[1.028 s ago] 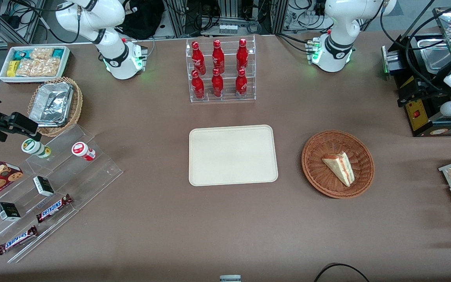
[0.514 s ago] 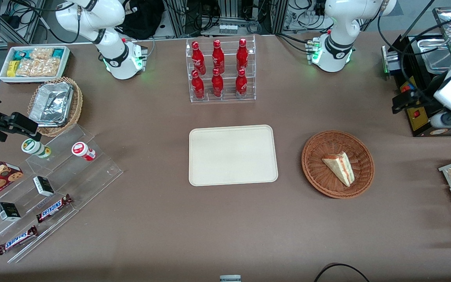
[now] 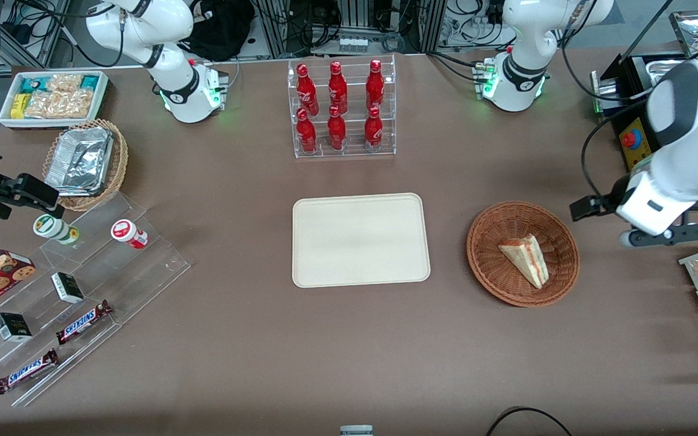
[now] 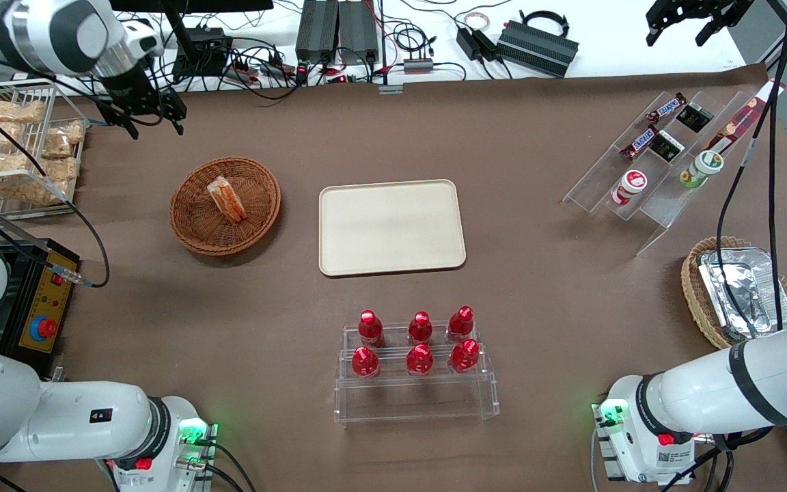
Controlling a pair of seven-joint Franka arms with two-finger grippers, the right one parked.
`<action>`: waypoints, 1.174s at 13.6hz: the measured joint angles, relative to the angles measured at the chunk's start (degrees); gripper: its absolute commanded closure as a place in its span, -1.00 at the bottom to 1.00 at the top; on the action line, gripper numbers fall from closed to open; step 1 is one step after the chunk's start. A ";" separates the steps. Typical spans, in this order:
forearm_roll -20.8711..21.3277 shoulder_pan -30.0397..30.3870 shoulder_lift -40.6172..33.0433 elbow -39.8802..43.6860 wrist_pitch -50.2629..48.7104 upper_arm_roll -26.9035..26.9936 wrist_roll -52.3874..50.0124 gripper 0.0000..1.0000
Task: Place sandwich from basket to tray
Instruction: 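Lower the left gripper over the wrapped sandwich in the wicker basket, then close the left gripper on the sandwich's wrapped edge and lift it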
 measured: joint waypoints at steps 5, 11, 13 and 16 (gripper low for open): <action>-0.01 -2.24 -0.20 -13.63 16.63 -0.69 -20.32 -1.00; -0.01 -3.12 2.29 -20.27 26.48 -0.74 -23.83 -1.00; -0.01 -3.12 4.69 -20.33 29.36 -0.74 -23.89 -1.00; -0.01 -3.12 8.24 -20.34 33.25 -0.74 -24.04 -1.00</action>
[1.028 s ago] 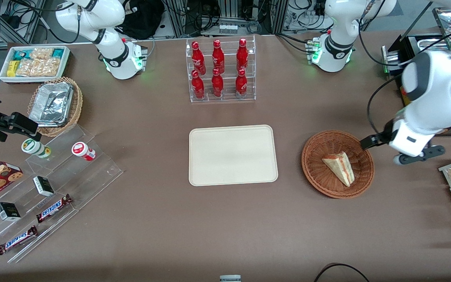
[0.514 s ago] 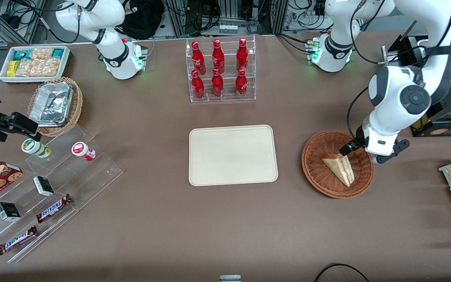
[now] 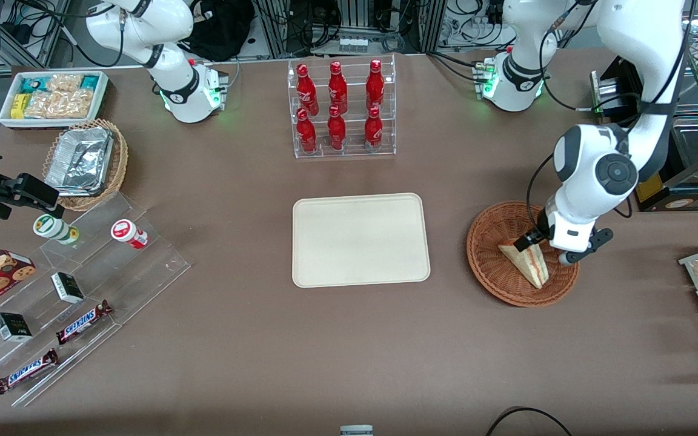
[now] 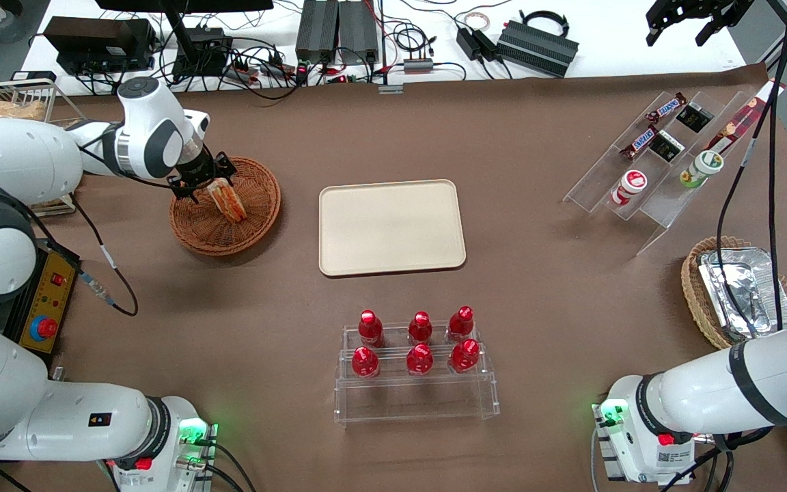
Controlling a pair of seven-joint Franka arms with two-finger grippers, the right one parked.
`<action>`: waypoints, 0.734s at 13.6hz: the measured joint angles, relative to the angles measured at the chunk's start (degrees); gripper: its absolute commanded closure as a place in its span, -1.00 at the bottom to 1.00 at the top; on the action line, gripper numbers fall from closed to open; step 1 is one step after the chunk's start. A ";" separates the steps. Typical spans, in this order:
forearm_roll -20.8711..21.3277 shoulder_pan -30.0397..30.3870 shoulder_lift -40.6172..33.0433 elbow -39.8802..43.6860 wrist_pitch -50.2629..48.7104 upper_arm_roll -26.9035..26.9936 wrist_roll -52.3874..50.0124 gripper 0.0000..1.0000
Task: Place sandwich from basket to tray
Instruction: 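Close the left gripper on the sandwich's wrapped edge and lift it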
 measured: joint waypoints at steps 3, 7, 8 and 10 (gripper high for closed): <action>0.00 0.00 2.32 0.04 2.35 0.00 -0.15 0.16; 0.00 0.00 2.91 1.37 2.72 0.03 -0.29 0.84; 0.00 0.00 2.90 2.05 2.43 0.03 -0.29 0.86; -0.01 0.00 2.75 4.27 -0.77 0.02 -0.29 0.86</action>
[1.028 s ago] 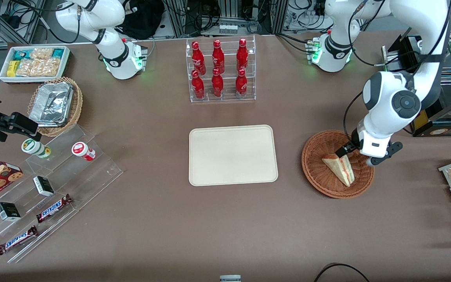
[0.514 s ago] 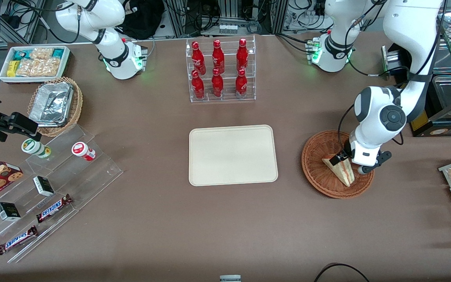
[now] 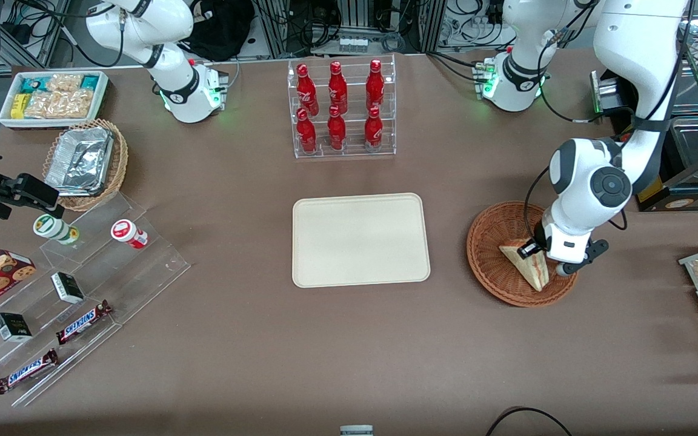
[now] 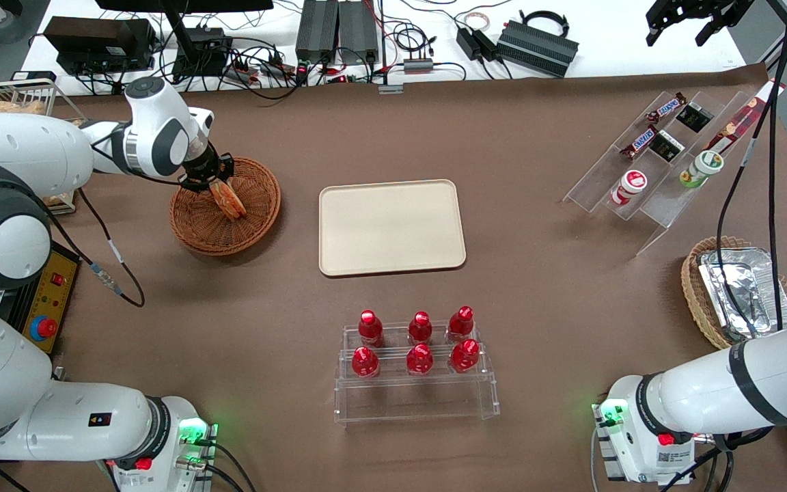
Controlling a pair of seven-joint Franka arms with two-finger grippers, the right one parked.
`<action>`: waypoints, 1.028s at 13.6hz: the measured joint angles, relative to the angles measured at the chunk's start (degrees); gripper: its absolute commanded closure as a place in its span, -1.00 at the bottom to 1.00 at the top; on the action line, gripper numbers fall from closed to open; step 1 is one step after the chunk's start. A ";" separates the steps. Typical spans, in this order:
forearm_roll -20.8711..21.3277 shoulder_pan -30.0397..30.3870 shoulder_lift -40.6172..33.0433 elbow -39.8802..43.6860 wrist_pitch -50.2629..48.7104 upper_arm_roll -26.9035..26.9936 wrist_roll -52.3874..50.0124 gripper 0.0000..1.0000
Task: Place sandwich from basket to tray
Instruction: 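Close the left gripper on the sandwich's wrapped edge and lift it, then carry the sandwich with the left gripper over the beige tray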
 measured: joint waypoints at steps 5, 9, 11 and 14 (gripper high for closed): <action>0.02 -2.86 -3.20 12.66 -21.45 -0.19 0.01 0.86; 0.02 -11.58 -3.71 20.52 -29.94 -0.40 -2.22 0.86; 0.03 -16.44 -3.01 21.16 -30.02 -0.52 -4.53 0.86; 0.04 -21.91 -0.78 22.36 -30.01 -0.56 -5.26 0.81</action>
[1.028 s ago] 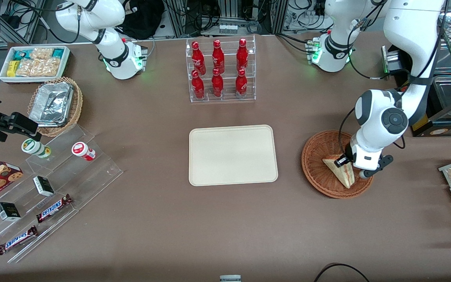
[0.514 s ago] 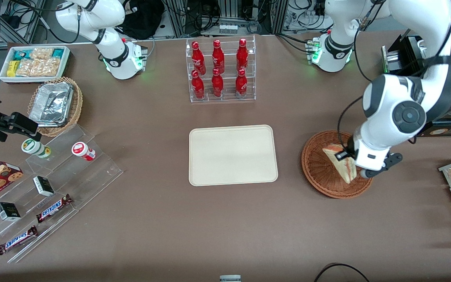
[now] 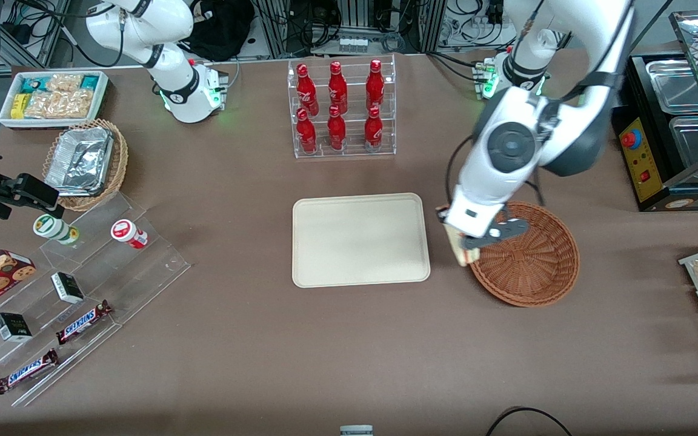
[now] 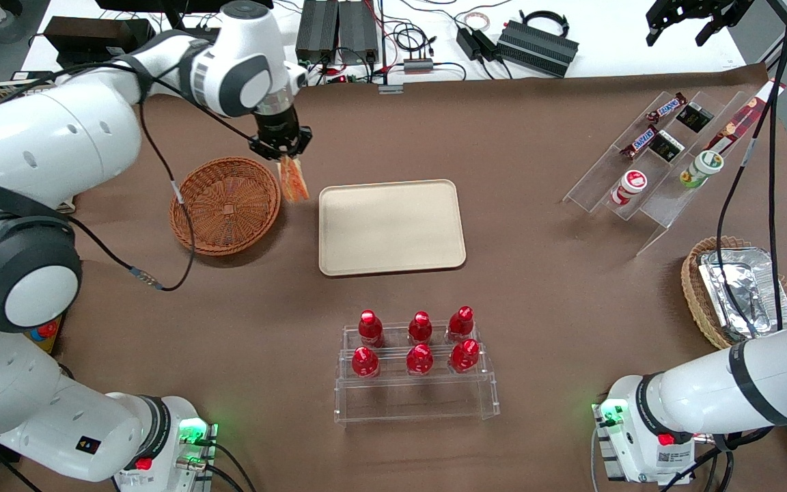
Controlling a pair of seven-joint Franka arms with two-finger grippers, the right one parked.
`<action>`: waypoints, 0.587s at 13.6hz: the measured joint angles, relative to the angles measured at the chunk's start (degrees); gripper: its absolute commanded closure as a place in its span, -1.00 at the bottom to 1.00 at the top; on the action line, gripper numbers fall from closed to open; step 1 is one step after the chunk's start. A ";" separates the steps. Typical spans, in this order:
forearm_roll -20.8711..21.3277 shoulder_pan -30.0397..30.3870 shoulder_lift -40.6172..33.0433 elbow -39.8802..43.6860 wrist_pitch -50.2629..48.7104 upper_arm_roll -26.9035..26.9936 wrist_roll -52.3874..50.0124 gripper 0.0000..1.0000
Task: Place sandwich from basket to tray
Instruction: 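Carry the sandwich with the left gripper over the beige tray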
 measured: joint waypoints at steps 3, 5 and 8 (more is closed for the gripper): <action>0.01 -4.76 2.15 0.62 0.02 0.00 0.00 0.82; 0.01 -8.17 4.09 1.80 0.13 0.00 -0.30 0.79; 0.01 -11.89 8.83 5.67 0.60 0.02 -2.14 0.79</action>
